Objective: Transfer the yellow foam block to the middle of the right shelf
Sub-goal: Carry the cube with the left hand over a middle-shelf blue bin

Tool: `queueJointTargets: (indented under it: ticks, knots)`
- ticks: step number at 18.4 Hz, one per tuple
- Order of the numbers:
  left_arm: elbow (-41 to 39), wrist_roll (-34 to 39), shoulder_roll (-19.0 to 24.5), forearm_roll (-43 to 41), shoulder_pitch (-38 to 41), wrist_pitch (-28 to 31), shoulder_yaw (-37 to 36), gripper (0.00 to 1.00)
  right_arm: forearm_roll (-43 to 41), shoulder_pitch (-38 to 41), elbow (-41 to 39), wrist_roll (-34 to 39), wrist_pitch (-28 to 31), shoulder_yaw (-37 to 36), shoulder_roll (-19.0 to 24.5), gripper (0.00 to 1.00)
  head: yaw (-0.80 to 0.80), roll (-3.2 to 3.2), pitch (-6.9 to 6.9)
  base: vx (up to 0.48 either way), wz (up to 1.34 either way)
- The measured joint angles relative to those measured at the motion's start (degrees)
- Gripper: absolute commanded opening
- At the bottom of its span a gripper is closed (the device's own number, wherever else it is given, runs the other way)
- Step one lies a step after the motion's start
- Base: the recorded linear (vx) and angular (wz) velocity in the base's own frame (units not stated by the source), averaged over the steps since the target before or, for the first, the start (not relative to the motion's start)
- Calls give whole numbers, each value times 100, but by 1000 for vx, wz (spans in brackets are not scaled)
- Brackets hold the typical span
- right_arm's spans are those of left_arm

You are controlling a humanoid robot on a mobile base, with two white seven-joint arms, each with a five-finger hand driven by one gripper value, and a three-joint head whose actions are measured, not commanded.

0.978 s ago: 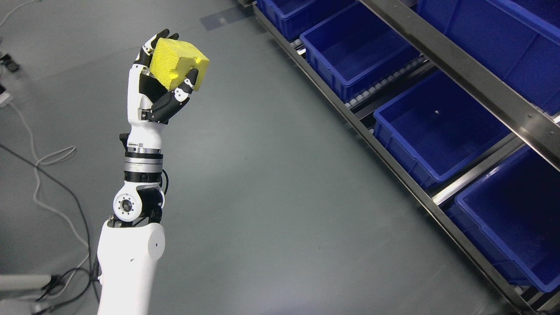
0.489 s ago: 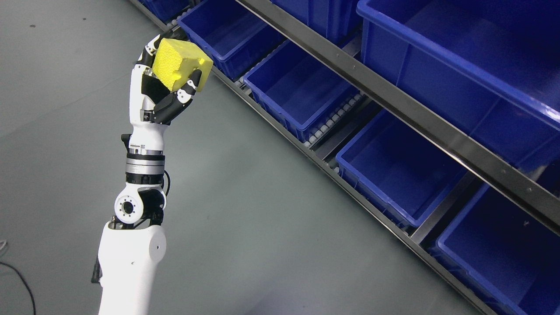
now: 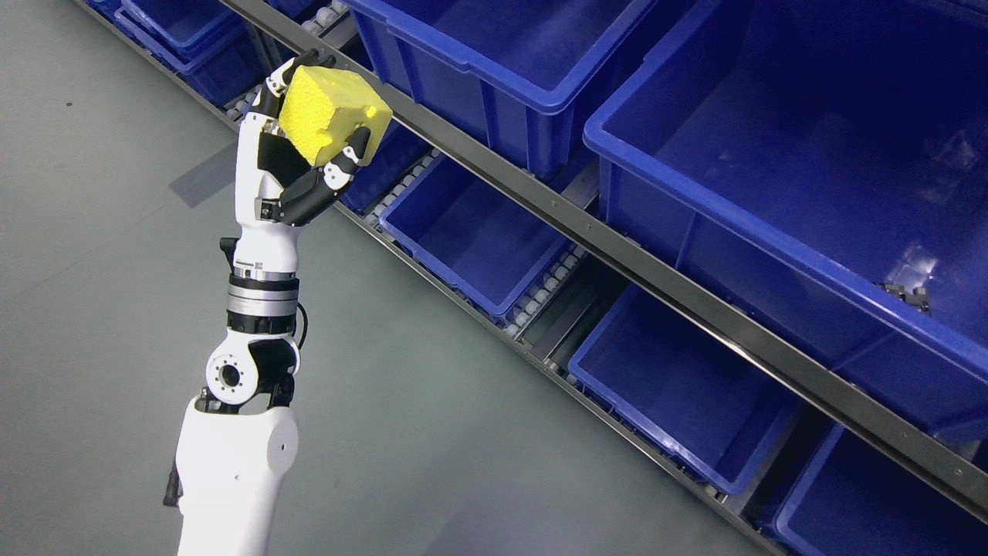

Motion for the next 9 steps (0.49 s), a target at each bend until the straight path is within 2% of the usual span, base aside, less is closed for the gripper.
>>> queueJointTargets:
  ticks: [3, 9]
  knots:
    - [-209, -13, 0, -1, -243, 209, -121, 52, 0, 1, 0, -6, 0, 0, 0, 100, 0, 0, 0, 186, -120]
    - [-351, 28, 0, -51, -1381, 2518, -258, 52, 0, 2, 0, -14, 0, 0, 0, 100, 0, 0, 0, 93, -53]
